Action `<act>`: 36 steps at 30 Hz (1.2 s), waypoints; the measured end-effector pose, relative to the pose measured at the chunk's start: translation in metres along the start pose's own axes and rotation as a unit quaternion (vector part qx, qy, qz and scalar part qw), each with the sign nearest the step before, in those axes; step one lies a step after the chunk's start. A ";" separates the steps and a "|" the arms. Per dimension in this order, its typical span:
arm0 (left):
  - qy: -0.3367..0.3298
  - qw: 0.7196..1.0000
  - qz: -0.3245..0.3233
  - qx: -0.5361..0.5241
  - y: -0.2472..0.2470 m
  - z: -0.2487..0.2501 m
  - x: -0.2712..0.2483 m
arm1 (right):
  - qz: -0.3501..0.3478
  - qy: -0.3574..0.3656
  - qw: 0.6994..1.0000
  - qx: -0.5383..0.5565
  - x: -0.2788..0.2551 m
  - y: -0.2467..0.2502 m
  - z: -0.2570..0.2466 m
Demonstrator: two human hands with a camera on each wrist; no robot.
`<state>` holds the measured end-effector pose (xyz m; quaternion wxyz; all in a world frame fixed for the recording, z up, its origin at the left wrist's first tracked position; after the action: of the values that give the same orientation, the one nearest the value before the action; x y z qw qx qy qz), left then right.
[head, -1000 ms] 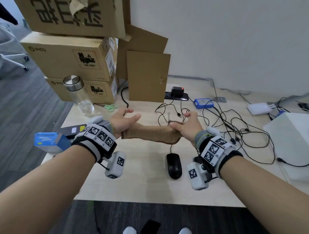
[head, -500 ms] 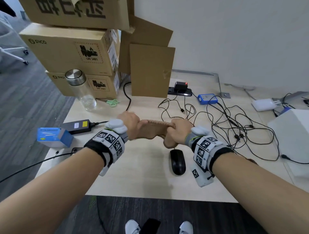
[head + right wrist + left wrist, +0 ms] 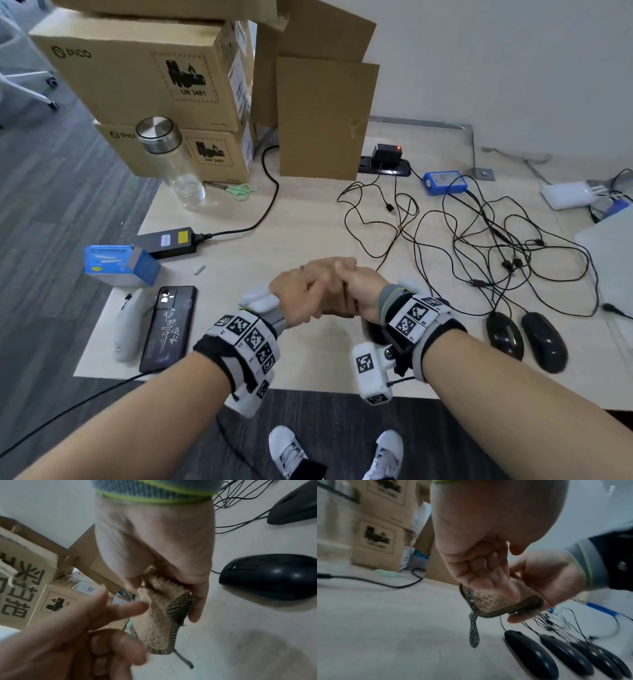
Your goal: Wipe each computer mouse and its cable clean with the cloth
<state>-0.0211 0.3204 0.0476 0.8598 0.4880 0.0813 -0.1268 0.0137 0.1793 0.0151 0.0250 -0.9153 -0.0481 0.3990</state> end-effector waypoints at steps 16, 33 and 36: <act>0.261 0.874 0.039 -0.409 -0.056 -0.052 0.038 | 0.100 0.170 0.977 -0.086 0.016 0.032 0.019; -0.082 0.982 0.058 0.160 -0.063 -0.063 0.040 | 0.095 0.231 0.896 -0.368 0.041 0.035 0.032; -0.143 0.965 -0.028 0.218 -0.083 -0.058 0.038 | -0.023 0.291 0.792 -0.536 0.041 0.023 0.043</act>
<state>-0.0105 0.3245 -0.0601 0.7313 0.6381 -0.0581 -0.2339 0.0116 0.1607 -0.0453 -0.4479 -0.8534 -0.2655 0.0235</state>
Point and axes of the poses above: each hand's wrist, its own x-axis towards the middle knuckle, its own y-axis out of the back of the hand, z = x × y, the point moved 3 cm from there along x, towards the middle knuckle, and after that the axes turned 13 degrees about x, right-handed, at the moved point
